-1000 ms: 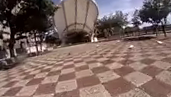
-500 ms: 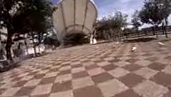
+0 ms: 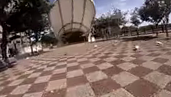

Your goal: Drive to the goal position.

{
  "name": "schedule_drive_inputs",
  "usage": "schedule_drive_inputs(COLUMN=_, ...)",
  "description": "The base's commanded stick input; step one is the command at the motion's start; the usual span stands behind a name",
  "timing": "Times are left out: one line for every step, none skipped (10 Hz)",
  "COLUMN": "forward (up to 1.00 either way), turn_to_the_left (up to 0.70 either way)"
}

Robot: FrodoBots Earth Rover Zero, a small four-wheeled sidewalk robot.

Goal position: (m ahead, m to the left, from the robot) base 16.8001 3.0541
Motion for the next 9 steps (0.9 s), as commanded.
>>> schedule_drive_inputs(forward=0.70, turn_to_the_left=0.00)
schedule_drive_inputs(forward=0.70, turn_to_the_left=0.00)
schedule_drive_inputs(forward=0.70, turn_to_the_left=0.00)
schedule_drive_inputs(forward=0.70, turn_to_the_left=0.00)
schedule_drive_inputs(forward=0.70, turn_to_the_left=0.00)
schedule_drive_inputs(forward=0.70, turn_to_the_left=0.00)
schedule_drive_inputs(forward=0.70, turn_to_the_left=0.00)
schedule_drive_inputs(forward=0.70, turn_to_the_left=0.00)
schedule_drive_inputs(forward=0.70, turn_to_the_left=0.00)
